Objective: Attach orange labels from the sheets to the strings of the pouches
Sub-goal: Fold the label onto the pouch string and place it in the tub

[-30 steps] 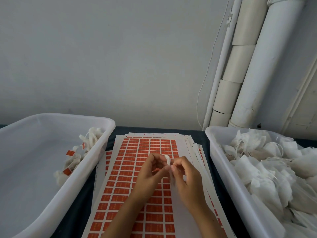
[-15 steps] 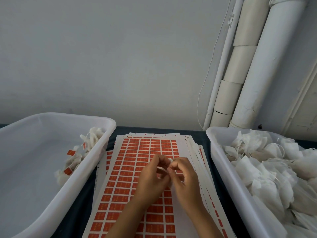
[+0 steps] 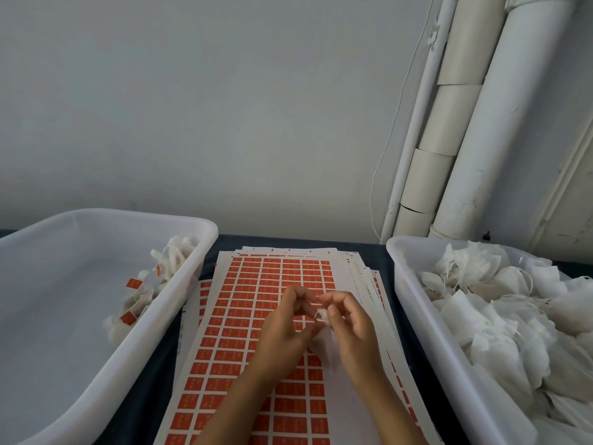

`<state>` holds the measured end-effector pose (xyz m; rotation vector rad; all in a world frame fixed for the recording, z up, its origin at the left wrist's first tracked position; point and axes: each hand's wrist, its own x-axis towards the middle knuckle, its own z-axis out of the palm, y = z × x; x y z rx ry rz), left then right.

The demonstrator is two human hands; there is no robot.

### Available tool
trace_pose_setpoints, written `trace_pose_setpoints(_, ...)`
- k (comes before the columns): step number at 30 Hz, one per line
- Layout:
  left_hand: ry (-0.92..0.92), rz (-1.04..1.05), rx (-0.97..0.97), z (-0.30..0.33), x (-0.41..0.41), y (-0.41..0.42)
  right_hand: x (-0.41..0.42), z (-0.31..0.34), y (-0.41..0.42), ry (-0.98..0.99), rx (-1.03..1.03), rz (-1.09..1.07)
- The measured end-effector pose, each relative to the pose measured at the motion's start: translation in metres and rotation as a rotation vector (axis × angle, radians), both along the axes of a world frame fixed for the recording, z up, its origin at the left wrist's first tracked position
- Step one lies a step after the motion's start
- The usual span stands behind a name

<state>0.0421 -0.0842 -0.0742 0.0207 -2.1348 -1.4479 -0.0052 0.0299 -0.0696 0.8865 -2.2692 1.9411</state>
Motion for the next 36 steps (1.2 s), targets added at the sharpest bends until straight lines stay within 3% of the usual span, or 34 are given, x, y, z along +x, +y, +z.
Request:
trace_pose_setpoints(14, -0.017, 0.059, 0.163, -0.002, -0.002, -0.005, -0.01, -0.005, 0.005, 0.066, 0.048, -0.026)
trace_pose_setpoints(20, -0.067, 0.064, 0.052, -0.003, -0.004, -0.007, -0.011, -0.008, 0.005, -0.03, 0.121, -0.066)
trace_pose_setpoints(29, -0.071, 0.011, 0.187, -0.005, -0.004, -0.012, -0.011, -0.009, 0.003, -0.184, 0.064, -0.092)
trace_pose_setpoints(36, -0.094, -0.035, 0.298, -0.006, -0.005, -0.011, -0.012, -0.009, 0.003, -0.143, 0.06, -0.048)
